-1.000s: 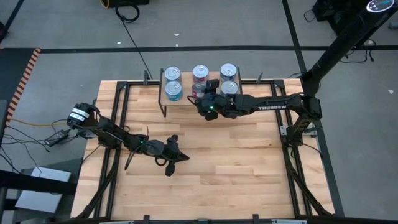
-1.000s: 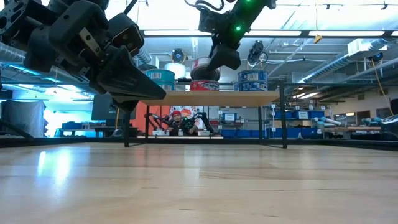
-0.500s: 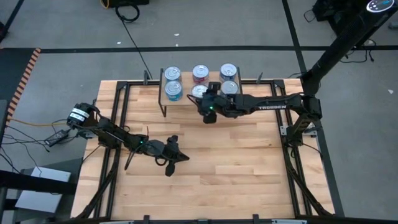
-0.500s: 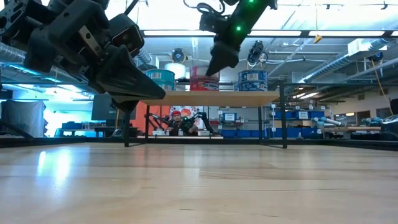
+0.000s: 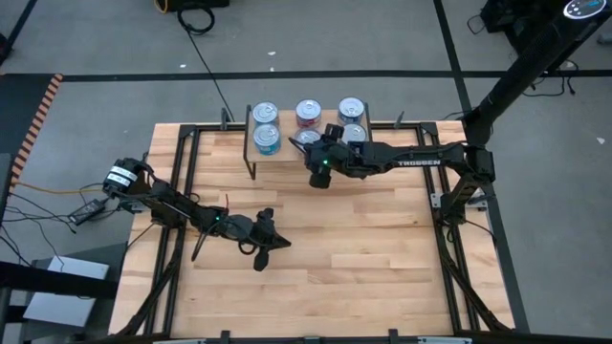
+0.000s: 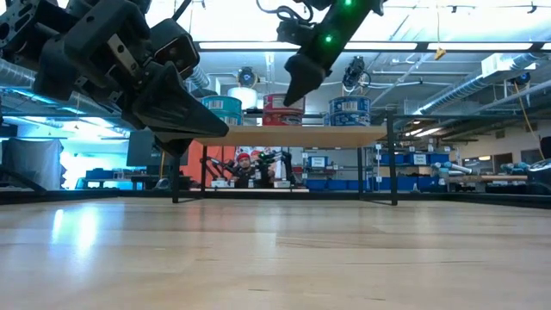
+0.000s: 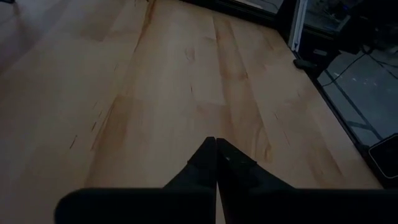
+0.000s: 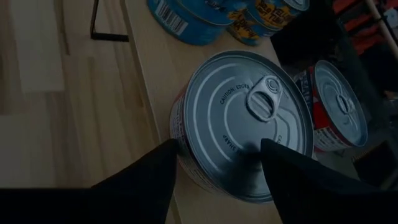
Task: Stack canned seafood by type on shelf
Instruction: Stack the red tuna can on top of the other red tuna can on the shelf
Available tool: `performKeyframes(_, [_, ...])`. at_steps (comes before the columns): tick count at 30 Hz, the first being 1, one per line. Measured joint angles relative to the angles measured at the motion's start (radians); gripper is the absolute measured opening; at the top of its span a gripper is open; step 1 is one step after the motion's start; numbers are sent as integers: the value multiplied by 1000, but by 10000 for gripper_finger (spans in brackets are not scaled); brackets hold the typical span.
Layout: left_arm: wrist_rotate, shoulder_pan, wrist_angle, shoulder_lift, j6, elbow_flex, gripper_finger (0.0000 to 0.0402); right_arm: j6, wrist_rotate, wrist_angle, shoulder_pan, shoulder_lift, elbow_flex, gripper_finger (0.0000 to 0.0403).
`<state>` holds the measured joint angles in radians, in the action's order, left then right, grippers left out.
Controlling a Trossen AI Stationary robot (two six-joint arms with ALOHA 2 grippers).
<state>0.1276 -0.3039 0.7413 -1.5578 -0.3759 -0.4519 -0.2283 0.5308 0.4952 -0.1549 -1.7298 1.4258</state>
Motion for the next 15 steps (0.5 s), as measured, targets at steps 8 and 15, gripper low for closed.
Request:
performKeyframes(8, [-1, 0, 0, 0, -6, 0, 7, -1, 0, -65, -36, 0, 0, 217])
performKeyframes(15, [-1, 0, 0, 0, -25, 0, 7, -1, -12, -79, -58, 0, 0, 193])
